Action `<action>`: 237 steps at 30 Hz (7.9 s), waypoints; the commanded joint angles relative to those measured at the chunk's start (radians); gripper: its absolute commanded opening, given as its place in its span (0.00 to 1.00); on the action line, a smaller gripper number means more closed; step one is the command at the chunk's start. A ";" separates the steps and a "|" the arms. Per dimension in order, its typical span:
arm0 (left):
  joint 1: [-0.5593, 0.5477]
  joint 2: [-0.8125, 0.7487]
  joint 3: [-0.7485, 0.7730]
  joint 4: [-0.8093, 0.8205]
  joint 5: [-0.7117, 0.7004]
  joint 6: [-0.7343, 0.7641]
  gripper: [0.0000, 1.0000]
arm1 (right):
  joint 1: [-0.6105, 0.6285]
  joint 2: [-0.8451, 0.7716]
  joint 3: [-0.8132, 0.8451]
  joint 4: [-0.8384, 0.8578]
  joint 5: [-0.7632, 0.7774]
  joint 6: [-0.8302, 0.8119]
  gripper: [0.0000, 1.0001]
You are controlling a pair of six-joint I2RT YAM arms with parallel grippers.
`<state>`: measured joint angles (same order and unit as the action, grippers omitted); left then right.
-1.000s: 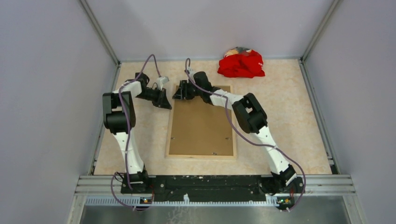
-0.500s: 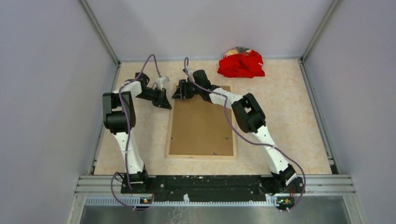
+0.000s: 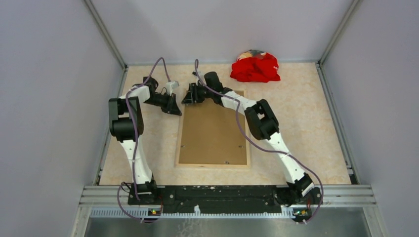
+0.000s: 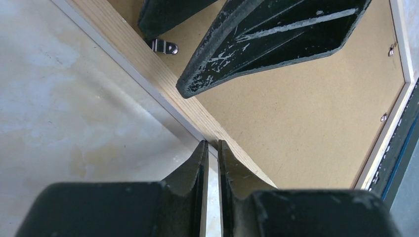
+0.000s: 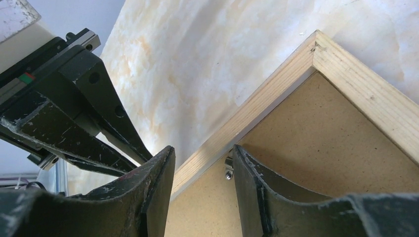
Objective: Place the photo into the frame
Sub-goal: Install the photo frame at the center of the board, then adjust the photo frame at the center of the board, then install the photo frame at the center of the board.
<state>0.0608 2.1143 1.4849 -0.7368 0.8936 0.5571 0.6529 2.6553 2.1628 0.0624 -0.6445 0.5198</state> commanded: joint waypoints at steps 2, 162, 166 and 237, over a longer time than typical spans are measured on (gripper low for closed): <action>-0.030 0.041 -0.003 -0.023 -0.048 0.041 0.16 | 0.002 0.033 0.033 -0.055 -0.049 -0.018 0.47; 0.064 -0.057 -0.123 -0.258 0.055 0.244 0.37 | 0.152 -0.862 -0.936 0.089 0.393 0.085 0.71; 0.064 -0.038 -0.136 -0.253 0.056 0.245 0.31 | 0.188 -0.726 -0.849 0.128 0.351 0.100 0.71; 0.066 -0.050 -0.147 -0.207 -0.036 0.195 0.11 | 0.172 -0.348 -0.471 0.062 0.108 0.123 0.66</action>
<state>0.1360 2.0689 1.3338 -1.0069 0.9257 0.7223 0.8410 2.3318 1.6390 0.1699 -0.5339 0.6800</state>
